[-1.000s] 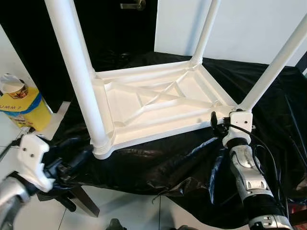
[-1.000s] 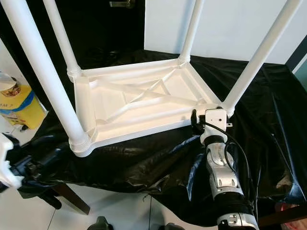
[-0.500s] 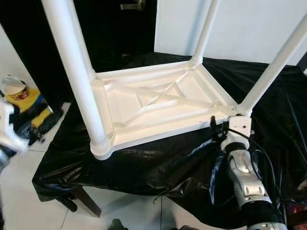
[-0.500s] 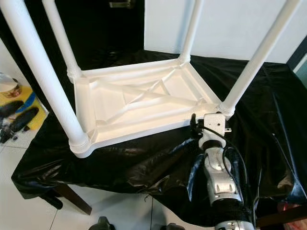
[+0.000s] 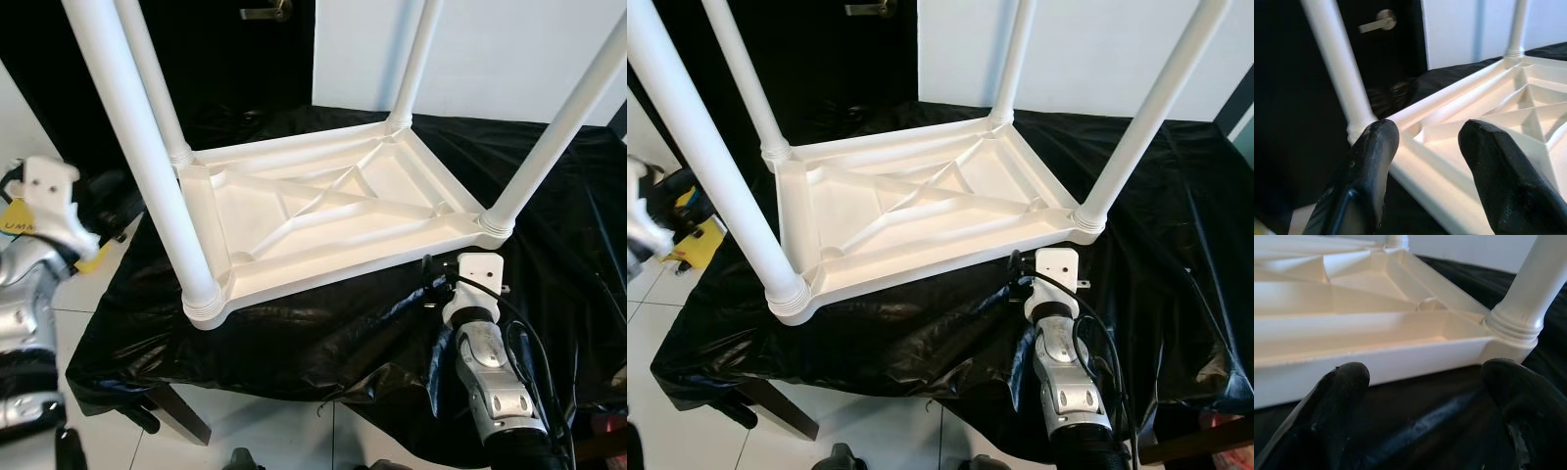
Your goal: Building children table
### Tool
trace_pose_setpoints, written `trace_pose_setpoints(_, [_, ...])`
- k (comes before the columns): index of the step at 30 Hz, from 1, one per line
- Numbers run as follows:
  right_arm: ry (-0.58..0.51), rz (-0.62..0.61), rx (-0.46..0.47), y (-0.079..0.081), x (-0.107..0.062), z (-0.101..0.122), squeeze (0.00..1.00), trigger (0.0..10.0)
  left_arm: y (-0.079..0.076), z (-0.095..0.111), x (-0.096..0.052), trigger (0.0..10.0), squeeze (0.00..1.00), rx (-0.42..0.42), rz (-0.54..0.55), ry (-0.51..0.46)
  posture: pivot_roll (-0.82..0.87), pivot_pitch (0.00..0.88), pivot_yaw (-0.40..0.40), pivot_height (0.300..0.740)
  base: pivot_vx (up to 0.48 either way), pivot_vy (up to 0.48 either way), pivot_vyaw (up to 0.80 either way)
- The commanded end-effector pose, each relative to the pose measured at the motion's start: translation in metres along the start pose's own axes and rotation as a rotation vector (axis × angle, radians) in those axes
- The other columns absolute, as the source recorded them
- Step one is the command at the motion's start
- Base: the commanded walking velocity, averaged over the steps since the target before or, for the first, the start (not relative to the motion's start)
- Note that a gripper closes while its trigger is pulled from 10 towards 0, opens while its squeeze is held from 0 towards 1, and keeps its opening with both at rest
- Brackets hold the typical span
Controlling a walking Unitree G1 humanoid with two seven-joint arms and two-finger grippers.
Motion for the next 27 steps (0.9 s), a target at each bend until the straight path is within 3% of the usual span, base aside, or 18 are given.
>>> trace_pose_setpoints(1, [0.020, -0.007, -0.012, -0.002, -0.002, -0.003, 0.00, 10.0, -0.005, -0.001, 0.008, 10.0, 0.00, -0.001, -0.008, -0.006, 0.02, 0.057, -0.020, 0.740, 0.000, 0.000, 0.00])
trace_pose_setpoints(2, [0.027, -0.004, -0.011, 0.001, -0.002, -0.004, 0.00, 10.0, -0.015, 0.003, 0.018, 10.0, 0.00, -0.007, -0.036, -0.039, 0.02, 0.059, -0.017, 0.740, 0.000, 0.000, 0.00])
trace_pose_setpoints(3, [0.027, -0.004, -0.011, 0.001, -0.002, -0.004, 0.00, 10.0, -0.015, 0.003, 0.018, 10.0, 0.00, -0.007, -0.036, -0.039, 0.02, 0.059, -0.017, 0.740, 0.000, 0.000, 0.00])
trace_pose_setpoints(5, [0.036, -0.002, -0.006, 0.006, -0.002, -0.003, 0.00, 10.0, -0.039, 0.010, 0.037, 10.0, 0.00, -0.034, -0.120, -0.106, 0.02, 0.064, -0.009, 0.740, 0.000, 0.000, 0.00])
trace_pose_setpoints(9, [0.037, -0.002, -0.005, 0.007, -0.002, -0.003, 0.00, 10.0, -0.043, 0.011, 0.039, 10.0, 0.00, -0.047, -0.137, -0.116, 0.01, 0.065, -0.008, 0.740, 0.000, 0.000, 0.00])
trace_pose_setpoints(12, [0.040, -0.012, 0.006, 0.011, -0.001, -0.002, 0.00, 10.0, -0.064, 0.020, 0.043, 10.0, 0.00, -0.089, -0.217, -0.168, 0.01, 0.073, -0.002, 0.740, 0.000, 0.000, 0.00])
trace_pose_setpoints(16, [0.041, -0.015, 0.008, 0.011, -0.001, -0.001, 0.00, 10.0, -0.069, 0.022, 0.043, 10.0, 0.00, -0.097, -0.234, -0.181, 0.01, 0.073, -0.002, 0.740, 0.000, 0.000, 0.00])
trace_pose_setpoints(19, [0.042, -0.015, 0.012, 0.014, 0.000, 0.000, 0.00, 10.0, -0.090, 0.030, 0.042, 10.0, 0.00, -0.131, -0.300, -0.230, 0.00, 0.079, -0.001, 0.740, 0.000, 0.000, 0.00])
trace_pose_setpoints(27, [0.044, -0.014, 0.008, 0.012, 0.010, 0.003, 0.00, 10.0, -0.121, 0.032, 0.039, 10.0, 0.00, -0.155, -0.372, -0.262, 0.01, 0.080, -0.006, 0.740, 0.000, 0.000, 0.00])
Point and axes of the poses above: a point about 5 cm out from each wrist's last joint towards the gripper, its own x axis pointing out of the wrist towards the gripper, its own z axis along the axis of the wrist's last joint, y = z × x, the point moved 2 cm from there along x, pointing out of the wrist towards the gripper, and after that the axes turned 2 degrees about -x, right-handed, at the moved point
